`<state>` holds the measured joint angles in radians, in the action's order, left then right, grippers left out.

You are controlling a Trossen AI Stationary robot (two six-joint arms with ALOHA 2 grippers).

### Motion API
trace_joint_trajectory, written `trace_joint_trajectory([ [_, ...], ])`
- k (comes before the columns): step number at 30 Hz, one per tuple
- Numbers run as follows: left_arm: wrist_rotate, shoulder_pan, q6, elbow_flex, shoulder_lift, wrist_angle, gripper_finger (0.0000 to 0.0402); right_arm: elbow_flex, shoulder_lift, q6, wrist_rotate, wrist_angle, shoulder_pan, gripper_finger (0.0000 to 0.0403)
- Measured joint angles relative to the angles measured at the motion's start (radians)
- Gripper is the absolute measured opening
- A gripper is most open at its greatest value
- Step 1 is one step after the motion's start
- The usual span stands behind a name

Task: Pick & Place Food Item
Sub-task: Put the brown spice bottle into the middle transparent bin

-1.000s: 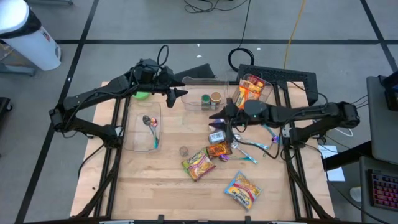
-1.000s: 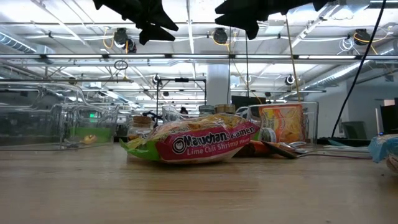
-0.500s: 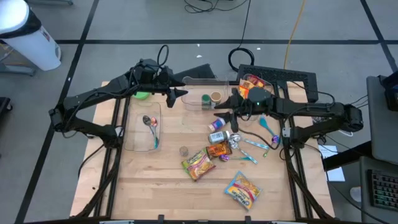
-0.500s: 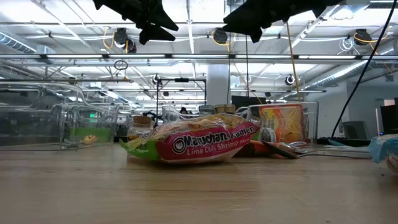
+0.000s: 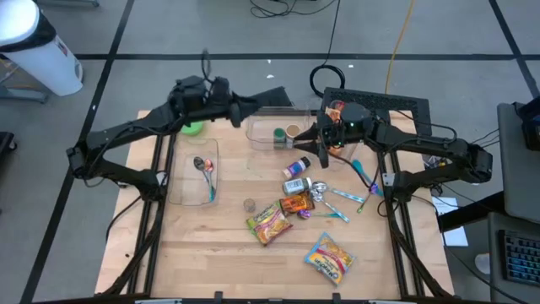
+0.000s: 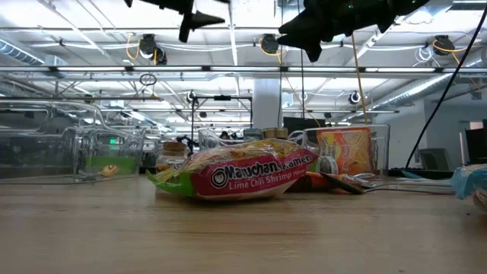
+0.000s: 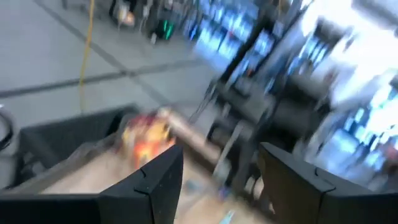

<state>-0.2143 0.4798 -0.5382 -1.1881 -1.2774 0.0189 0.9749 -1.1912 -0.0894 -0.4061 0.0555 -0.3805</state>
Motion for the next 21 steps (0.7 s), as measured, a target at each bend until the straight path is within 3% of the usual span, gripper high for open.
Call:
trace_joint_trajectory([
  [7,0.026,0.0,-0.082,0.0,0.0,0.163,0.0214,0.0,0.0,-0.003,-0.018,0.0,0.0,0.013],
  [17,0.015,-0.037,-0.19,0.0,0.0,0.18,0.0214,0.0,0.0,-0.003,-0.016,0.0,0.001,0.013],
  [21,0.052,-0.045,-0.14,0.0,0.0,0.222,0.0214,0.0,0.0,-0.003,-0.016,0.0,0.001,0.013],
])
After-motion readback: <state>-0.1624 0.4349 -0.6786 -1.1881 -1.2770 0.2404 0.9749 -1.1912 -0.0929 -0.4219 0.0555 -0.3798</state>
